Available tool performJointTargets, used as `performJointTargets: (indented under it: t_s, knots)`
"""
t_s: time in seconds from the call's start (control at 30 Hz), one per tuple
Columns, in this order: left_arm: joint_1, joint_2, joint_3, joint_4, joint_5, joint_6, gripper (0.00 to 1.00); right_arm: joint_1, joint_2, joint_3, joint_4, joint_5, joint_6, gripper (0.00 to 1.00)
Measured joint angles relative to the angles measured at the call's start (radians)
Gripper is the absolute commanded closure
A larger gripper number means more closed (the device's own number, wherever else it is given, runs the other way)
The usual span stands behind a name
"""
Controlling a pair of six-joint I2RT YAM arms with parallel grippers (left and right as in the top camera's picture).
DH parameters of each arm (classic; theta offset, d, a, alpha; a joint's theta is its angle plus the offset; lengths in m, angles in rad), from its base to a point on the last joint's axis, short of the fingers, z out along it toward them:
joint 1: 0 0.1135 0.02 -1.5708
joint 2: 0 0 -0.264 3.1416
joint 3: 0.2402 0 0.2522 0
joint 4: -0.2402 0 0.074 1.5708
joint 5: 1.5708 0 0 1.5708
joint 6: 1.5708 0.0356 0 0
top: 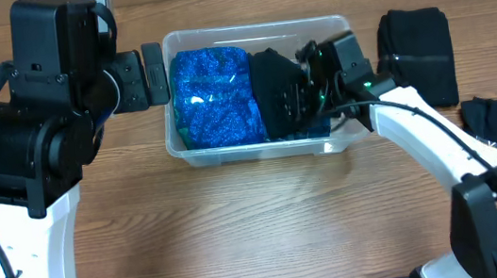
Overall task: Pack container
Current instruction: 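Lower the black garment into the bin beside the blue fabric, release, then grasp the small black garment with the right gripper and place it in the bin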
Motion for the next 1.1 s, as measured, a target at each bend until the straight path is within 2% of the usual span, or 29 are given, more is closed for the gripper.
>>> performJointTargets:
  t_s: [0.07,0.13,0.2,0.27,0.3,0.43,0.53,0.6,0.77,0.83,0.87,0.9,0.97,1.0,1.1]
  knots:
    - [0.0,0.0,0.0,0.0,0.0,0.0,0.0,-0.033,-0.085,0.016,-0.123,0.022,-0.011,0.32]
    - [0.0,0.0,0.0,0.001,0.0,0.0,0.0,-0.117,-0.221,0.033,-0.21,0.058,-0.024,0.19]
    - [0.0,0.0,0.0,0.001,0.0,0.0,0.0,-0.289,-0.39,0.065,-0.274,0.113,-0.028,0.03]
    - [0.0,0.0,0.0,0.001,0.0,0.0,0.0,-0.5,-0.468,0.084,-0.357,0.135,-0.025,0.0]
    - [0.0,0.0,0.0,0.001,0.0,0.0,0.0,-0.644,-0.463,0.083,-0.386,0.155,-0.024,0.0]
    - [0.0,0.0,0.0,0.0,0.0,0.0,0.0,-1.011,-0.308,0.061,-0.409,0.183,-0.022,0.01]
    - [0.0,0.0,0.0,0.0,0.0,0.0,0.0,-1.175,-0.117,0.055,-0.377,0.192,0.005,0.02]
    - [0.0,0.0,0.0,0.001,0.0,0.0,0.0,-1.229,-0.008,0.05,-0.357,0.193,-0.01,0.03]
    - [0.0,0.0,0.0,0.001,0.0,0.0,0.0,-1.238,0.185,0.047,-0.322,0.159,-0.129,0.15]
    - [0.0,0.0,0.0,0.001,0.0,0.0,0.0,-1.228,0.2,0.043,-0.312,0.137,-0.159,0.35]
    - [0.0,0.0,0.0,0.001,0.0,0.0,0.0,-1.224,0.2,0.039,-0.292,0.129,-0.17,0.56]
    - [0.0,0.0,0.0,0.001,0.0,0.0,0.0,-1.221,0.2,0.028,-0.278,0.121,-0.174,0.66]
    - [0.0,0.0,0.0,0.001,0.0,0.0,0.0,-1.22,0.201,0.0,-0.272,0.069,-0.183,0.92]
    - [0.0,0.0,0.0,0.001,0.0,0.0,0.0,-1.22,0.201,-0.003,-0.279,0.034,-0.183,0.96]
    - [0.0,0.0,0.0,0.001,0.0,0.0,0.0,-1.219,0.186,-0.008,-0.306,-0.117,-0.183,0.96]
